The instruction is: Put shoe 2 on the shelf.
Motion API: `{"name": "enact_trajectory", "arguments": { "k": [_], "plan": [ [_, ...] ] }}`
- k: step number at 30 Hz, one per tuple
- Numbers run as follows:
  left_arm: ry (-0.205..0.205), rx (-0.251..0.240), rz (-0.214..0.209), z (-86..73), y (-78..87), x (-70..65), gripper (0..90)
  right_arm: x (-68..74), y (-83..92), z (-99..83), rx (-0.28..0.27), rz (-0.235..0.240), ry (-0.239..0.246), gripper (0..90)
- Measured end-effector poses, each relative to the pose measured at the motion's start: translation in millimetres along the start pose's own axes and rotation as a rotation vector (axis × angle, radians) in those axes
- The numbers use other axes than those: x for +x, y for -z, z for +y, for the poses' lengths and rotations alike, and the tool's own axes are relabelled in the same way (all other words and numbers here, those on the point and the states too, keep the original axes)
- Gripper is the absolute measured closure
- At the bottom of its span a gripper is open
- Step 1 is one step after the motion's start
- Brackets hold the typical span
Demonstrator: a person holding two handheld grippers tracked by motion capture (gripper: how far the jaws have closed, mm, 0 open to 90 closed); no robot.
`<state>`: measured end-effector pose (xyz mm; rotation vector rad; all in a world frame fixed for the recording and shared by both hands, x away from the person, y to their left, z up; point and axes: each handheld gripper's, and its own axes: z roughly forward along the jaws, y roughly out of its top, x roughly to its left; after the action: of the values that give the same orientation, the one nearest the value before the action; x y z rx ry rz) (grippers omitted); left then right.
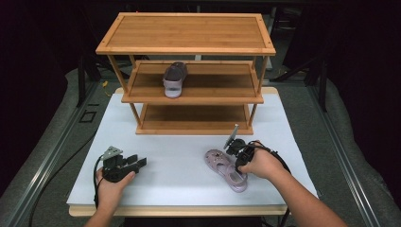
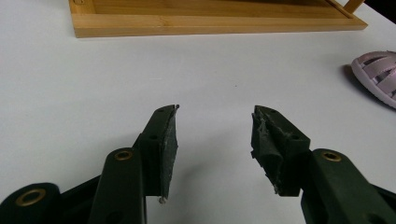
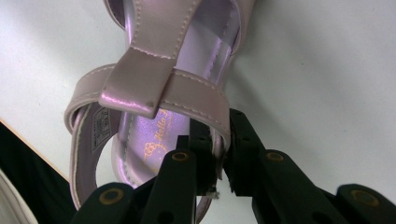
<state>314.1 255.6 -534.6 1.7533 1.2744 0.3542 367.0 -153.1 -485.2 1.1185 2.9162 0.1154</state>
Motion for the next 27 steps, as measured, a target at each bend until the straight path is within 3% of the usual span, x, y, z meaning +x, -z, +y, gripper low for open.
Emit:
{"name": "enact_trajectory", "arguments": {
  "k": [3, 5, 9, 11, 12, 19, 27],
  "plan": [
    [0.000, -0.001, 0.000, 0.0, 0.0, 0.1, 50.1, 1.6, 0.6, 2.1, 0.017, -0.012, 0.012, 82.5],
    [0.001, -0.003, -0.001, 0.1, 0.3, 0.3, 50.1, 2.6, 2.9, 3.5, 0.035, 0.010, 0.009, 82.7],
    [0.002, 0.000, 0.001, 0.2, 0.9, 1.0, 50.1, 1.2, 4.7, 1.9, 0.000, 0.010, 0.019, 82.9],
    [0.003, 0.001, -0.002, 0.2, 0.6, 1.0, 50.2, -0.6, 8.2, 1.6, -0.007, 0.037, 0.010, 83.0],
    [0.002, 0.002, -0.003, 0.3, 0.8, 1.0, 50.2, -1.6, 8.1, 0.7, -0.039, 0.043, 0.004, 83.0],
    [0.003, -0.003, -0.001, 0.4, 1.3, 1.9, 50.3, -2.4, 20.4, -4.8, -0.129, 0.035, -0.015, 83.1],
    [-0.011, 0.003, 0.007, 0.4, 0.5, 0.3, 49.1, 2.3, 42.6, -15.4, -0.306, 0.045, -0.046, 83.1]
  ]
}}
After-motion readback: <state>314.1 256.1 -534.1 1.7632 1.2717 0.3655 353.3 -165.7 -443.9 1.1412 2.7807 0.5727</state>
